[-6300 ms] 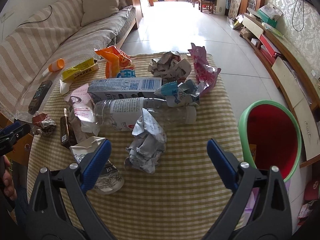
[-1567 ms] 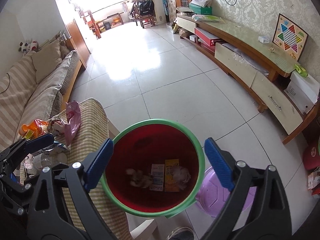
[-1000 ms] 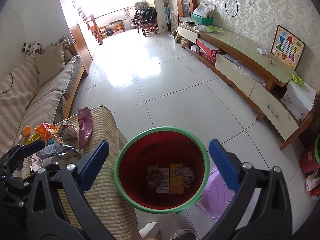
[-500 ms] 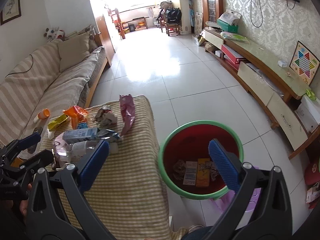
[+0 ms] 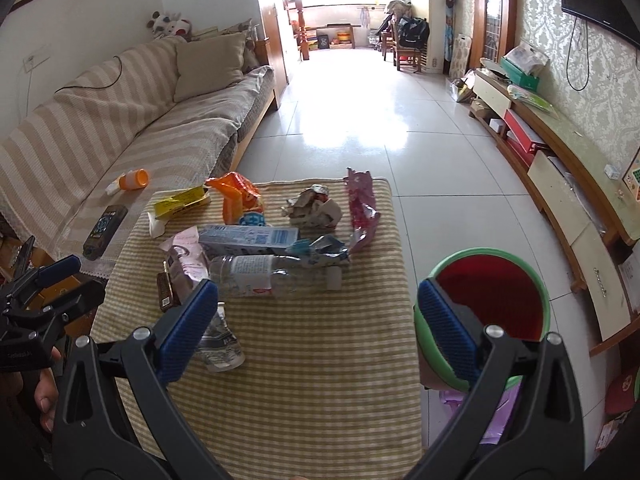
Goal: Collect trash
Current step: 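Return both tools to the table toward the paper cup and brown box, then grasp the patterned paper cup with the right tool while the left tool grasps the brown box, then carry the cup and box over the red bin and open both tools, then move both tools back over the table toward the remaining trash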
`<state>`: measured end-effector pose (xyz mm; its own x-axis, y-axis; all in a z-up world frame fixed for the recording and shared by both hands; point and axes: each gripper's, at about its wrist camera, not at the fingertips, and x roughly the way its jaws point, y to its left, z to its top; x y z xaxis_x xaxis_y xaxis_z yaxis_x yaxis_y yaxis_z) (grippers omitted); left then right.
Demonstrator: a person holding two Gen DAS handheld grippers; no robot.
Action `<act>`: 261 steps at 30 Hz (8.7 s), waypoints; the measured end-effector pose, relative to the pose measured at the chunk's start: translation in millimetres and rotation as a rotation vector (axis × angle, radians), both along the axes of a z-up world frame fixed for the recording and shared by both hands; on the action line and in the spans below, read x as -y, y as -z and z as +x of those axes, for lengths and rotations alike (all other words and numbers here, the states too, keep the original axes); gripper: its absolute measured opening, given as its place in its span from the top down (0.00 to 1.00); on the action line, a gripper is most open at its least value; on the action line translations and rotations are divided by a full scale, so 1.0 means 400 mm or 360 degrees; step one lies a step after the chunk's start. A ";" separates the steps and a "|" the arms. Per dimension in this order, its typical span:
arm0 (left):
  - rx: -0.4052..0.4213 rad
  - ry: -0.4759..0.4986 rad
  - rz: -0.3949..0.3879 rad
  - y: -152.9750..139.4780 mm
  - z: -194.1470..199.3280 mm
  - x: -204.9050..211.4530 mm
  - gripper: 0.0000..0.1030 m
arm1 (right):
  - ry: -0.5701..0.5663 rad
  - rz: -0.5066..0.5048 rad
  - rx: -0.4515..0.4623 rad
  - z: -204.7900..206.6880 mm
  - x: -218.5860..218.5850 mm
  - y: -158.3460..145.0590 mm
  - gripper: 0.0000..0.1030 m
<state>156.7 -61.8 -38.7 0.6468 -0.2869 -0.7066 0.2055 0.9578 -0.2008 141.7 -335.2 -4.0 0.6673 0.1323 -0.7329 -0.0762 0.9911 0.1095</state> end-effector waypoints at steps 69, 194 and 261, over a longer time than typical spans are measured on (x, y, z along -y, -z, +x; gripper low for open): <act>-0.0644 -0.0314 -0.0313 0.340 0.192 -0.149 0.78 | -0.0504 -0.0129 -0.0366 0.066 -0.323 0.292 0.40; -0.0106 0.0637 -0.0190 0.018 0.223 0.800 0.08 | 0.0579 0.0066 -0.0031 0.018 0.644 0.107 0.05; -0.0607 -0.0453 -0.0340 0.325 0.290 -0.067 0.10 | -0.0128 -0.0135 -0.0222 0.279 -0.082 0.228 0.05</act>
